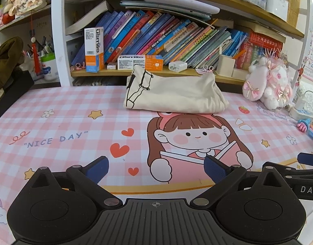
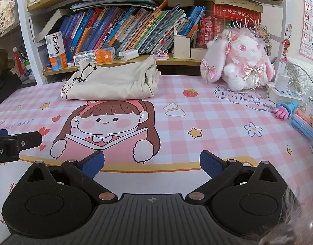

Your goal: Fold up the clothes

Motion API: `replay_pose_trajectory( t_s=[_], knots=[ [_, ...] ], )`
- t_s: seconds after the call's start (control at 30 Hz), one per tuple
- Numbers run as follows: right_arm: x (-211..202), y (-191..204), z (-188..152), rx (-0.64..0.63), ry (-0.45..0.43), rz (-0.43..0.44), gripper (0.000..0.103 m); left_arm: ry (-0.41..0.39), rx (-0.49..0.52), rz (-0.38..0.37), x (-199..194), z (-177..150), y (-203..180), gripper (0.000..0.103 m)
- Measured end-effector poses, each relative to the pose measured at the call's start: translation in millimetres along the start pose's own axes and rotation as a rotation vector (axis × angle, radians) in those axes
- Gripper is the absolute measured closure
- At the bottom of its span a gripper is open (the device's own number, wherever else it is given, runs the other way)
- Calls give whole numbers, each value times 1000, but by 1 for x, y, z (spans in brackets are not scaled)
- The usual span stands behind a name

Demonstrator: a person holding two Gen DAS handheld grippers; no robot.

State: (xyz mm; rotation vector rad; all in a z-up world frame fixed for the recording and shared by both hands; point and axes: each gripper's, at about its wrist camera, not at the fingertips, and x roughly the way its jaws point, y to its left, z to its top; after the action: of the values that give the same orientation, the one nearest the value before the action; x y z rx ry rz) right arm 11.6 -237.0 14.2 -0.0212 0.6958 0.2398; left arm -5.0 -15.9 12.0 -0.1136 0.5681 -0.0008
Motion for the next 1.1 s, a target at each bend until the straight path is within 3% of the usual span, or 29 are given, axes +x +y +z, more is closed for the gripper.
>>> replay_pose_trajectory(
  t_s=[1.1],
  knots=[
    [5,6,0,-17,3,1,2,46,21,23,-1,2,-1,2]
  ],
)
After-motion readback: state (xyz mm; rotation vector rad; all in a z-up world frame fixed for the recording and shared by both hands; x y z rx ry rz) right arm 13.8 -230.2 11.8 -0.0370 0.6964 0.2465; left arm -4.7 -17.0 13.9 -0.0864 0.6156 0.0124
